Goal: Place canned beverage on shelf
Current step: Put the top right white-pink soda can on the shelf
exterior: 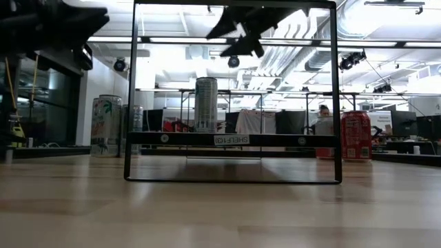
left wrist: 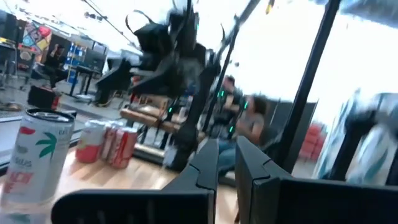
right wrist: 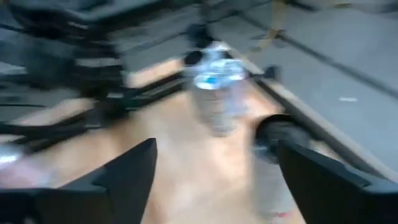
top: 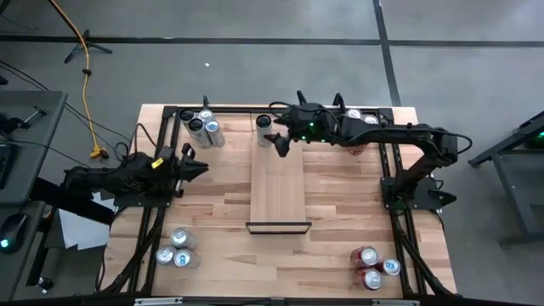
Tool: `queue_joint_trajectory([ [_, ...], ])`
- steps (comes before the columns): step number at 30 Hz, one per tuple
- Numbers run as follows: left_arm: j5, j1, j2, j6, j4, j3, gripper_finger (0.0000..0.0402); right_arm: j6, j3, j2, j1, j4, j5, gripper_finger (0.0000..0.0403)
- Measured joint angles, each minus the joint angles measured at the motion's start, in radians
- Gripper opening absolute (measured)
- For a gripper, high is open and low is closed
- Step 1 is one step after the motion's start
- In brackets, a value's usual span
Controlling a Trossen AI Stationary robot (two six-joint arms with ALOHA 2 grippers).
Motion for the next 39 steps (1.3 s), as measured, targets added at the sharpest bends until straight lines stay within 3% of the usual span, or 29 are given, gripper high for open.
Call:
queue_joint_trajectory([
  [5,-0.042,0.001,0.002,-0.055,0.001,0.000,0.0003,0.024,0.013,0.069,0.020,0.009,0.214,0.0343],
  [12,-0.059,0.001,0.004,-0.079,0.000,0.000,0.0003,0.060,0.015,0.142,0.037,0.094,0.344,0.0344],
  [24,-0.069,0.001,0.004,-0.079,0.001,0.000,0.0003,0.084,0.015,0.237,0.044,0.190,0.442,0.0344],
  [39,-0.070,0.001,0.004,-0.080,0.001,0.000,0.0003,0.090,0.015,0.278,0.036,0.243,0.462,0.0332],
])
